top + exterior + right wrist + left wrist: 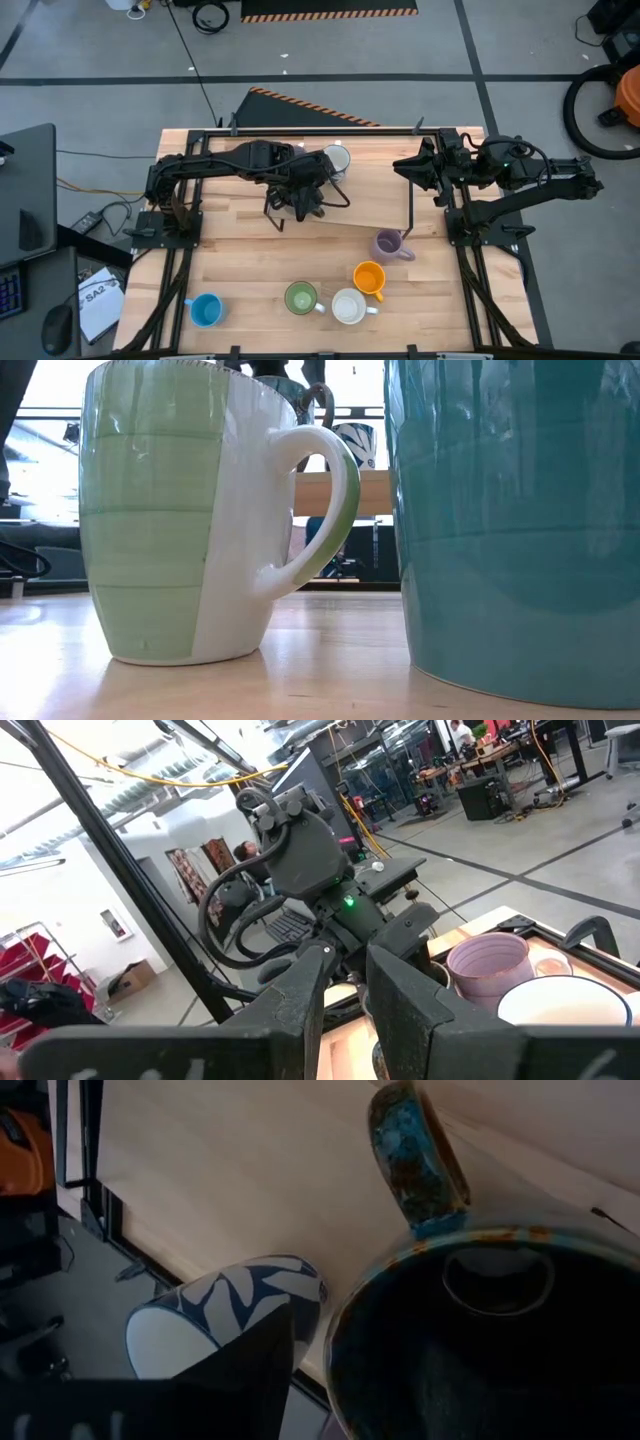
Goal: Place coffee mugs
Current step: Put the green and brown mug on the shelf
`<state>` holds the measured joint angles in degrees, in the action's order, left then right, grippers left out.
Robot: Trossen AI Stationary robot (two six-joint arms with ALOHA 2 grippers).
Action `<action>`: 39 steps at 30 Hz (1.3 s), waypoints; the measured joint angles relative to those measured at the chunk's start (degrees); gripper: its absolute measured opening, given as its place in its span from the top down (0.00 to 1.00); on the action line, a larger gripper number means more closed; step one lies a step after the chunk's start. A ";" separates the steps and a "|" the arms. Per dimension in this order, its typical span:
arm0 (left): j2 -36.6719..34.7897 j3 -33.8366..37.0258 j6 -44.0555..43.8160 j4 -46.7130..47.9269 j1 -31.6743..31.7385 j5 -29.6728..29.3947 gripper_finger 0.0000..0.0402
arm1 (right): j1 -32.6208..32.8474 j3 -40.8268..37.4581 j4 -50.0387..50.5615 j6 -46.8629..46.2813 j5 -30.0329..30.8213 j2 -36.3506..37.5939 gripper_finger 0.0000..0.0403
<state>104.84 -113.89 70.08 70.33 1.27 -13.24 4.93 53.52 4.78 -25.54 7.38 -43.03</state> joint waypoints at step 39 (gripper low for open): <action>-6.86 -0.20 -112.66 0.17 -3.62 4.30 0.67 | 0.00 0.00 -0.44 -0.42 0.35 0.02 0.79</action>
<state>97.98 -114.09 -42.58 70.50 -2.35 -8.94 4.93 53.52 4.34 -25.96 7.73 -43.00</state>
